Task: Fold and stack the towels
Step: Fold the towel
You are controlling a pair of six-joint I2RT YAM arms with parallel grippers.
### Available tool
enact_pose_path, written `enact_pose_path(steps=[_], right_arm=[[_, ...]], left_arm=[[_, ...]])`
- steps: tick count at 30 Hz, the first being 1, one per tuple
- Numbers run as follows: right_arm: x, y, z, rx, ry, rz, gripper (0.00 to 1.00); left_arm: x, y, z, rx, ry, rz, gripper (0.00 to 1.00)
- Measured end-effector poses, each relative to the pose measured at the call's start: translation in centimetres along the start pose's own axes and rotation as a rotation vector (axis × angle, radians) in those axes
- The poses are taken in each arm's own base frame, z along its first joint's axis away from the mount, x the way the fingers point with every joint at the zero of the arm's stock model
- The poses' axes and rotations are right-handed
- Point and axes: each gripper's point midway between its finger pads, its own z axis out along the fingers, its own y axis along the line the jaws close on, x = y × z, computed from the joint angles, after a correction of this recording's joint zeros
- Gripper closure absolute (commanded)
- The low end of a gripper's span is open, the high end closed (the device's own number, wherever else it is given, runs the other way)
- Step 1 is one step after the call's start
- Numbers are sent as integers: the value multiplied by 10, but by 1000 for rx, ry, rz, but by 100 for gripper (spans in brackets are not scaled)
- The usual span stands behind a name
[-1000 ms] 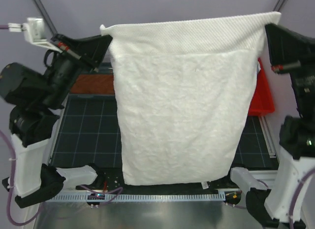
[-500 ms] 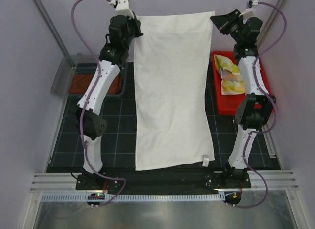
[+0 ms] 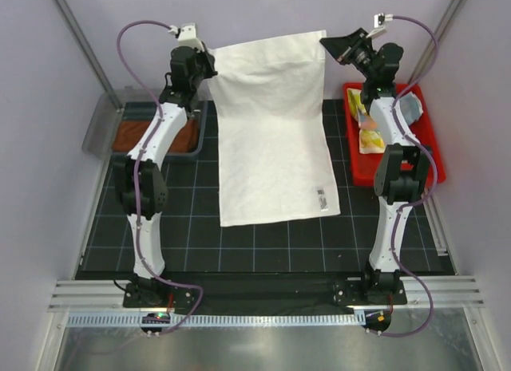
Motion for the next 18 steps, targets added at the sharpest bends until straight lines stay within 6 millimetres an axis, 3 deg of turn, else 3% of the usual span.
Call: enact_pose_path(steps=[2,5,11,14,18], right_arm=[[12,-9,-4,5,20,5,99],[41,-30,-18,54,71,28,99],[109,-66,-76,195,203,111,99],[127,-62,-105,239,250,133,99],[131,-42,-132,256,269,106,99]], left_arm=[[5,-3,-2,35,12,-6,100],[29,-6,-16,77,70,-10,100],[83,-7,-66,124,214,-33,100],[96,-9,-93,149,255,-46,100],[105,-18,-122,186,289,-62,100]])
